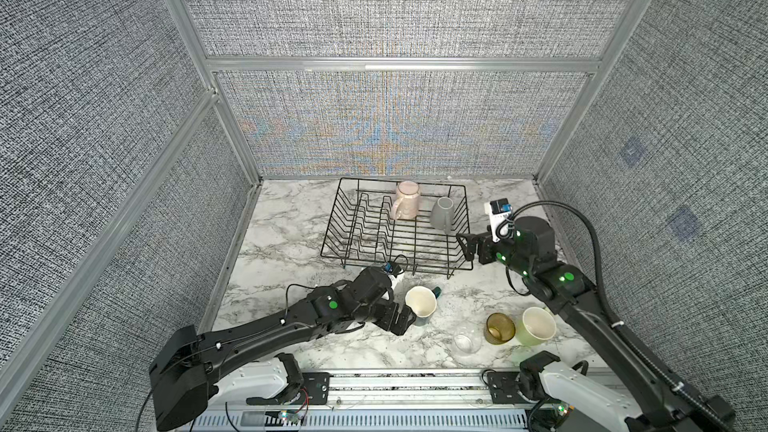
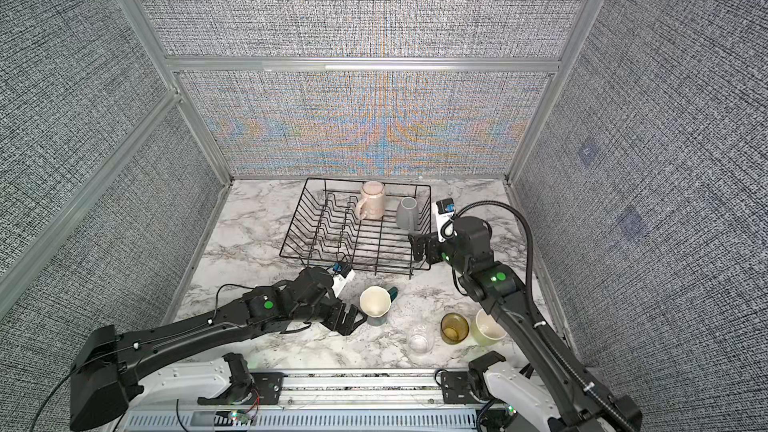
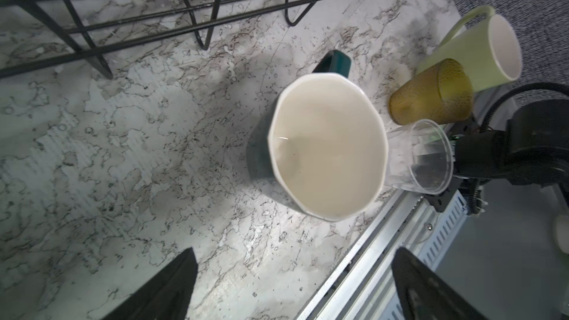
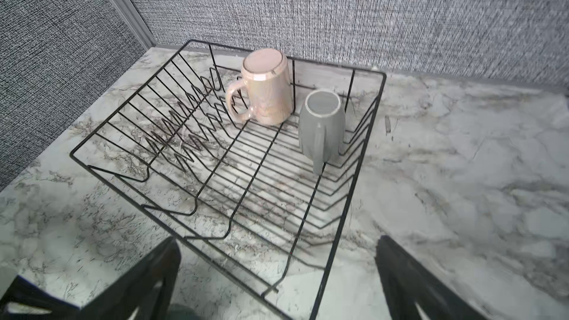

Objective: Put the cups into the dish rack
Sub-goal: 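Lower the left gripper onto the dark green mug's rim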

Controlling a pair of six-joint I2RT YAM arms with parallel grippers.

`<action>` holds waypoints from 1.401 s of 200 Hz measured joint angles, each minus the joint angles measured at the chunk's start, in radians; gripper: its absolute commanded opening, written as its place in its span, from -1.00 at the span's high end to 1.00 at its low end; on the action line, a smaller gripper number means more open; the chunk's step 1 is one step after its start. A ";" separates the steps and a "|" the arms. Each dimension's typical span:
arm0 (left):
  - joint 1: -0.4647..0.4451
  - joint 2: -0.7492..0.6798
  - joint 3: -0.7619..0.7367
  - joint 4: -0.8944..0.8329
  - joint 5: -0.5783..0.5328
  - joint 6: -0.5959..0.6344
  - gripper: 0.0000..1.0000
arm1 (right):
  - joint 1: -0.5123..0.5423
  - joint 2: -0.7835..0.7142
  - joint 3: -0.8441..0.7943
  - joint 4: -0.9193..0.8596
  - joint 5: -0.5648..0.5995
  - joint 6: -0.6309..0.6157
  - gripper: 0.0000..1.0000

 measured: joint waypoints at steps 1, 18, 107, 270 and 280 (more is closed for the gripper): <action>-0.001 0.002 0.002 -0.001 -0.002 -0.002 -0.99 | -0.001 -0.003 -0.004 -0.002 0.000 0.004 -0.98; -0.011 0.053 0.034 -0.011 -0.034 -0.015 -0.99 | -0.009 -0.021 -0.013 -0.035 -0.011 0.043 -0.98; -0.026 0.270 0.190 -0.099 -0.170 -0.122 -0.90 | -0.008 -0.002 0.066 -0.200 -0.025 0.100 -0.98; -0.028 0.401 0.149 -0.087 -0.130 -0.210 0.58 | -0.008 -0.003 0.044 -0.262 -0.063 0.164 -0.98; -0.028 0.403 0.148 -0.085 -0.116 -0.209 0.81 | -0.008 -0.002 0.042 -0.260 -0.063 0.165 -0.97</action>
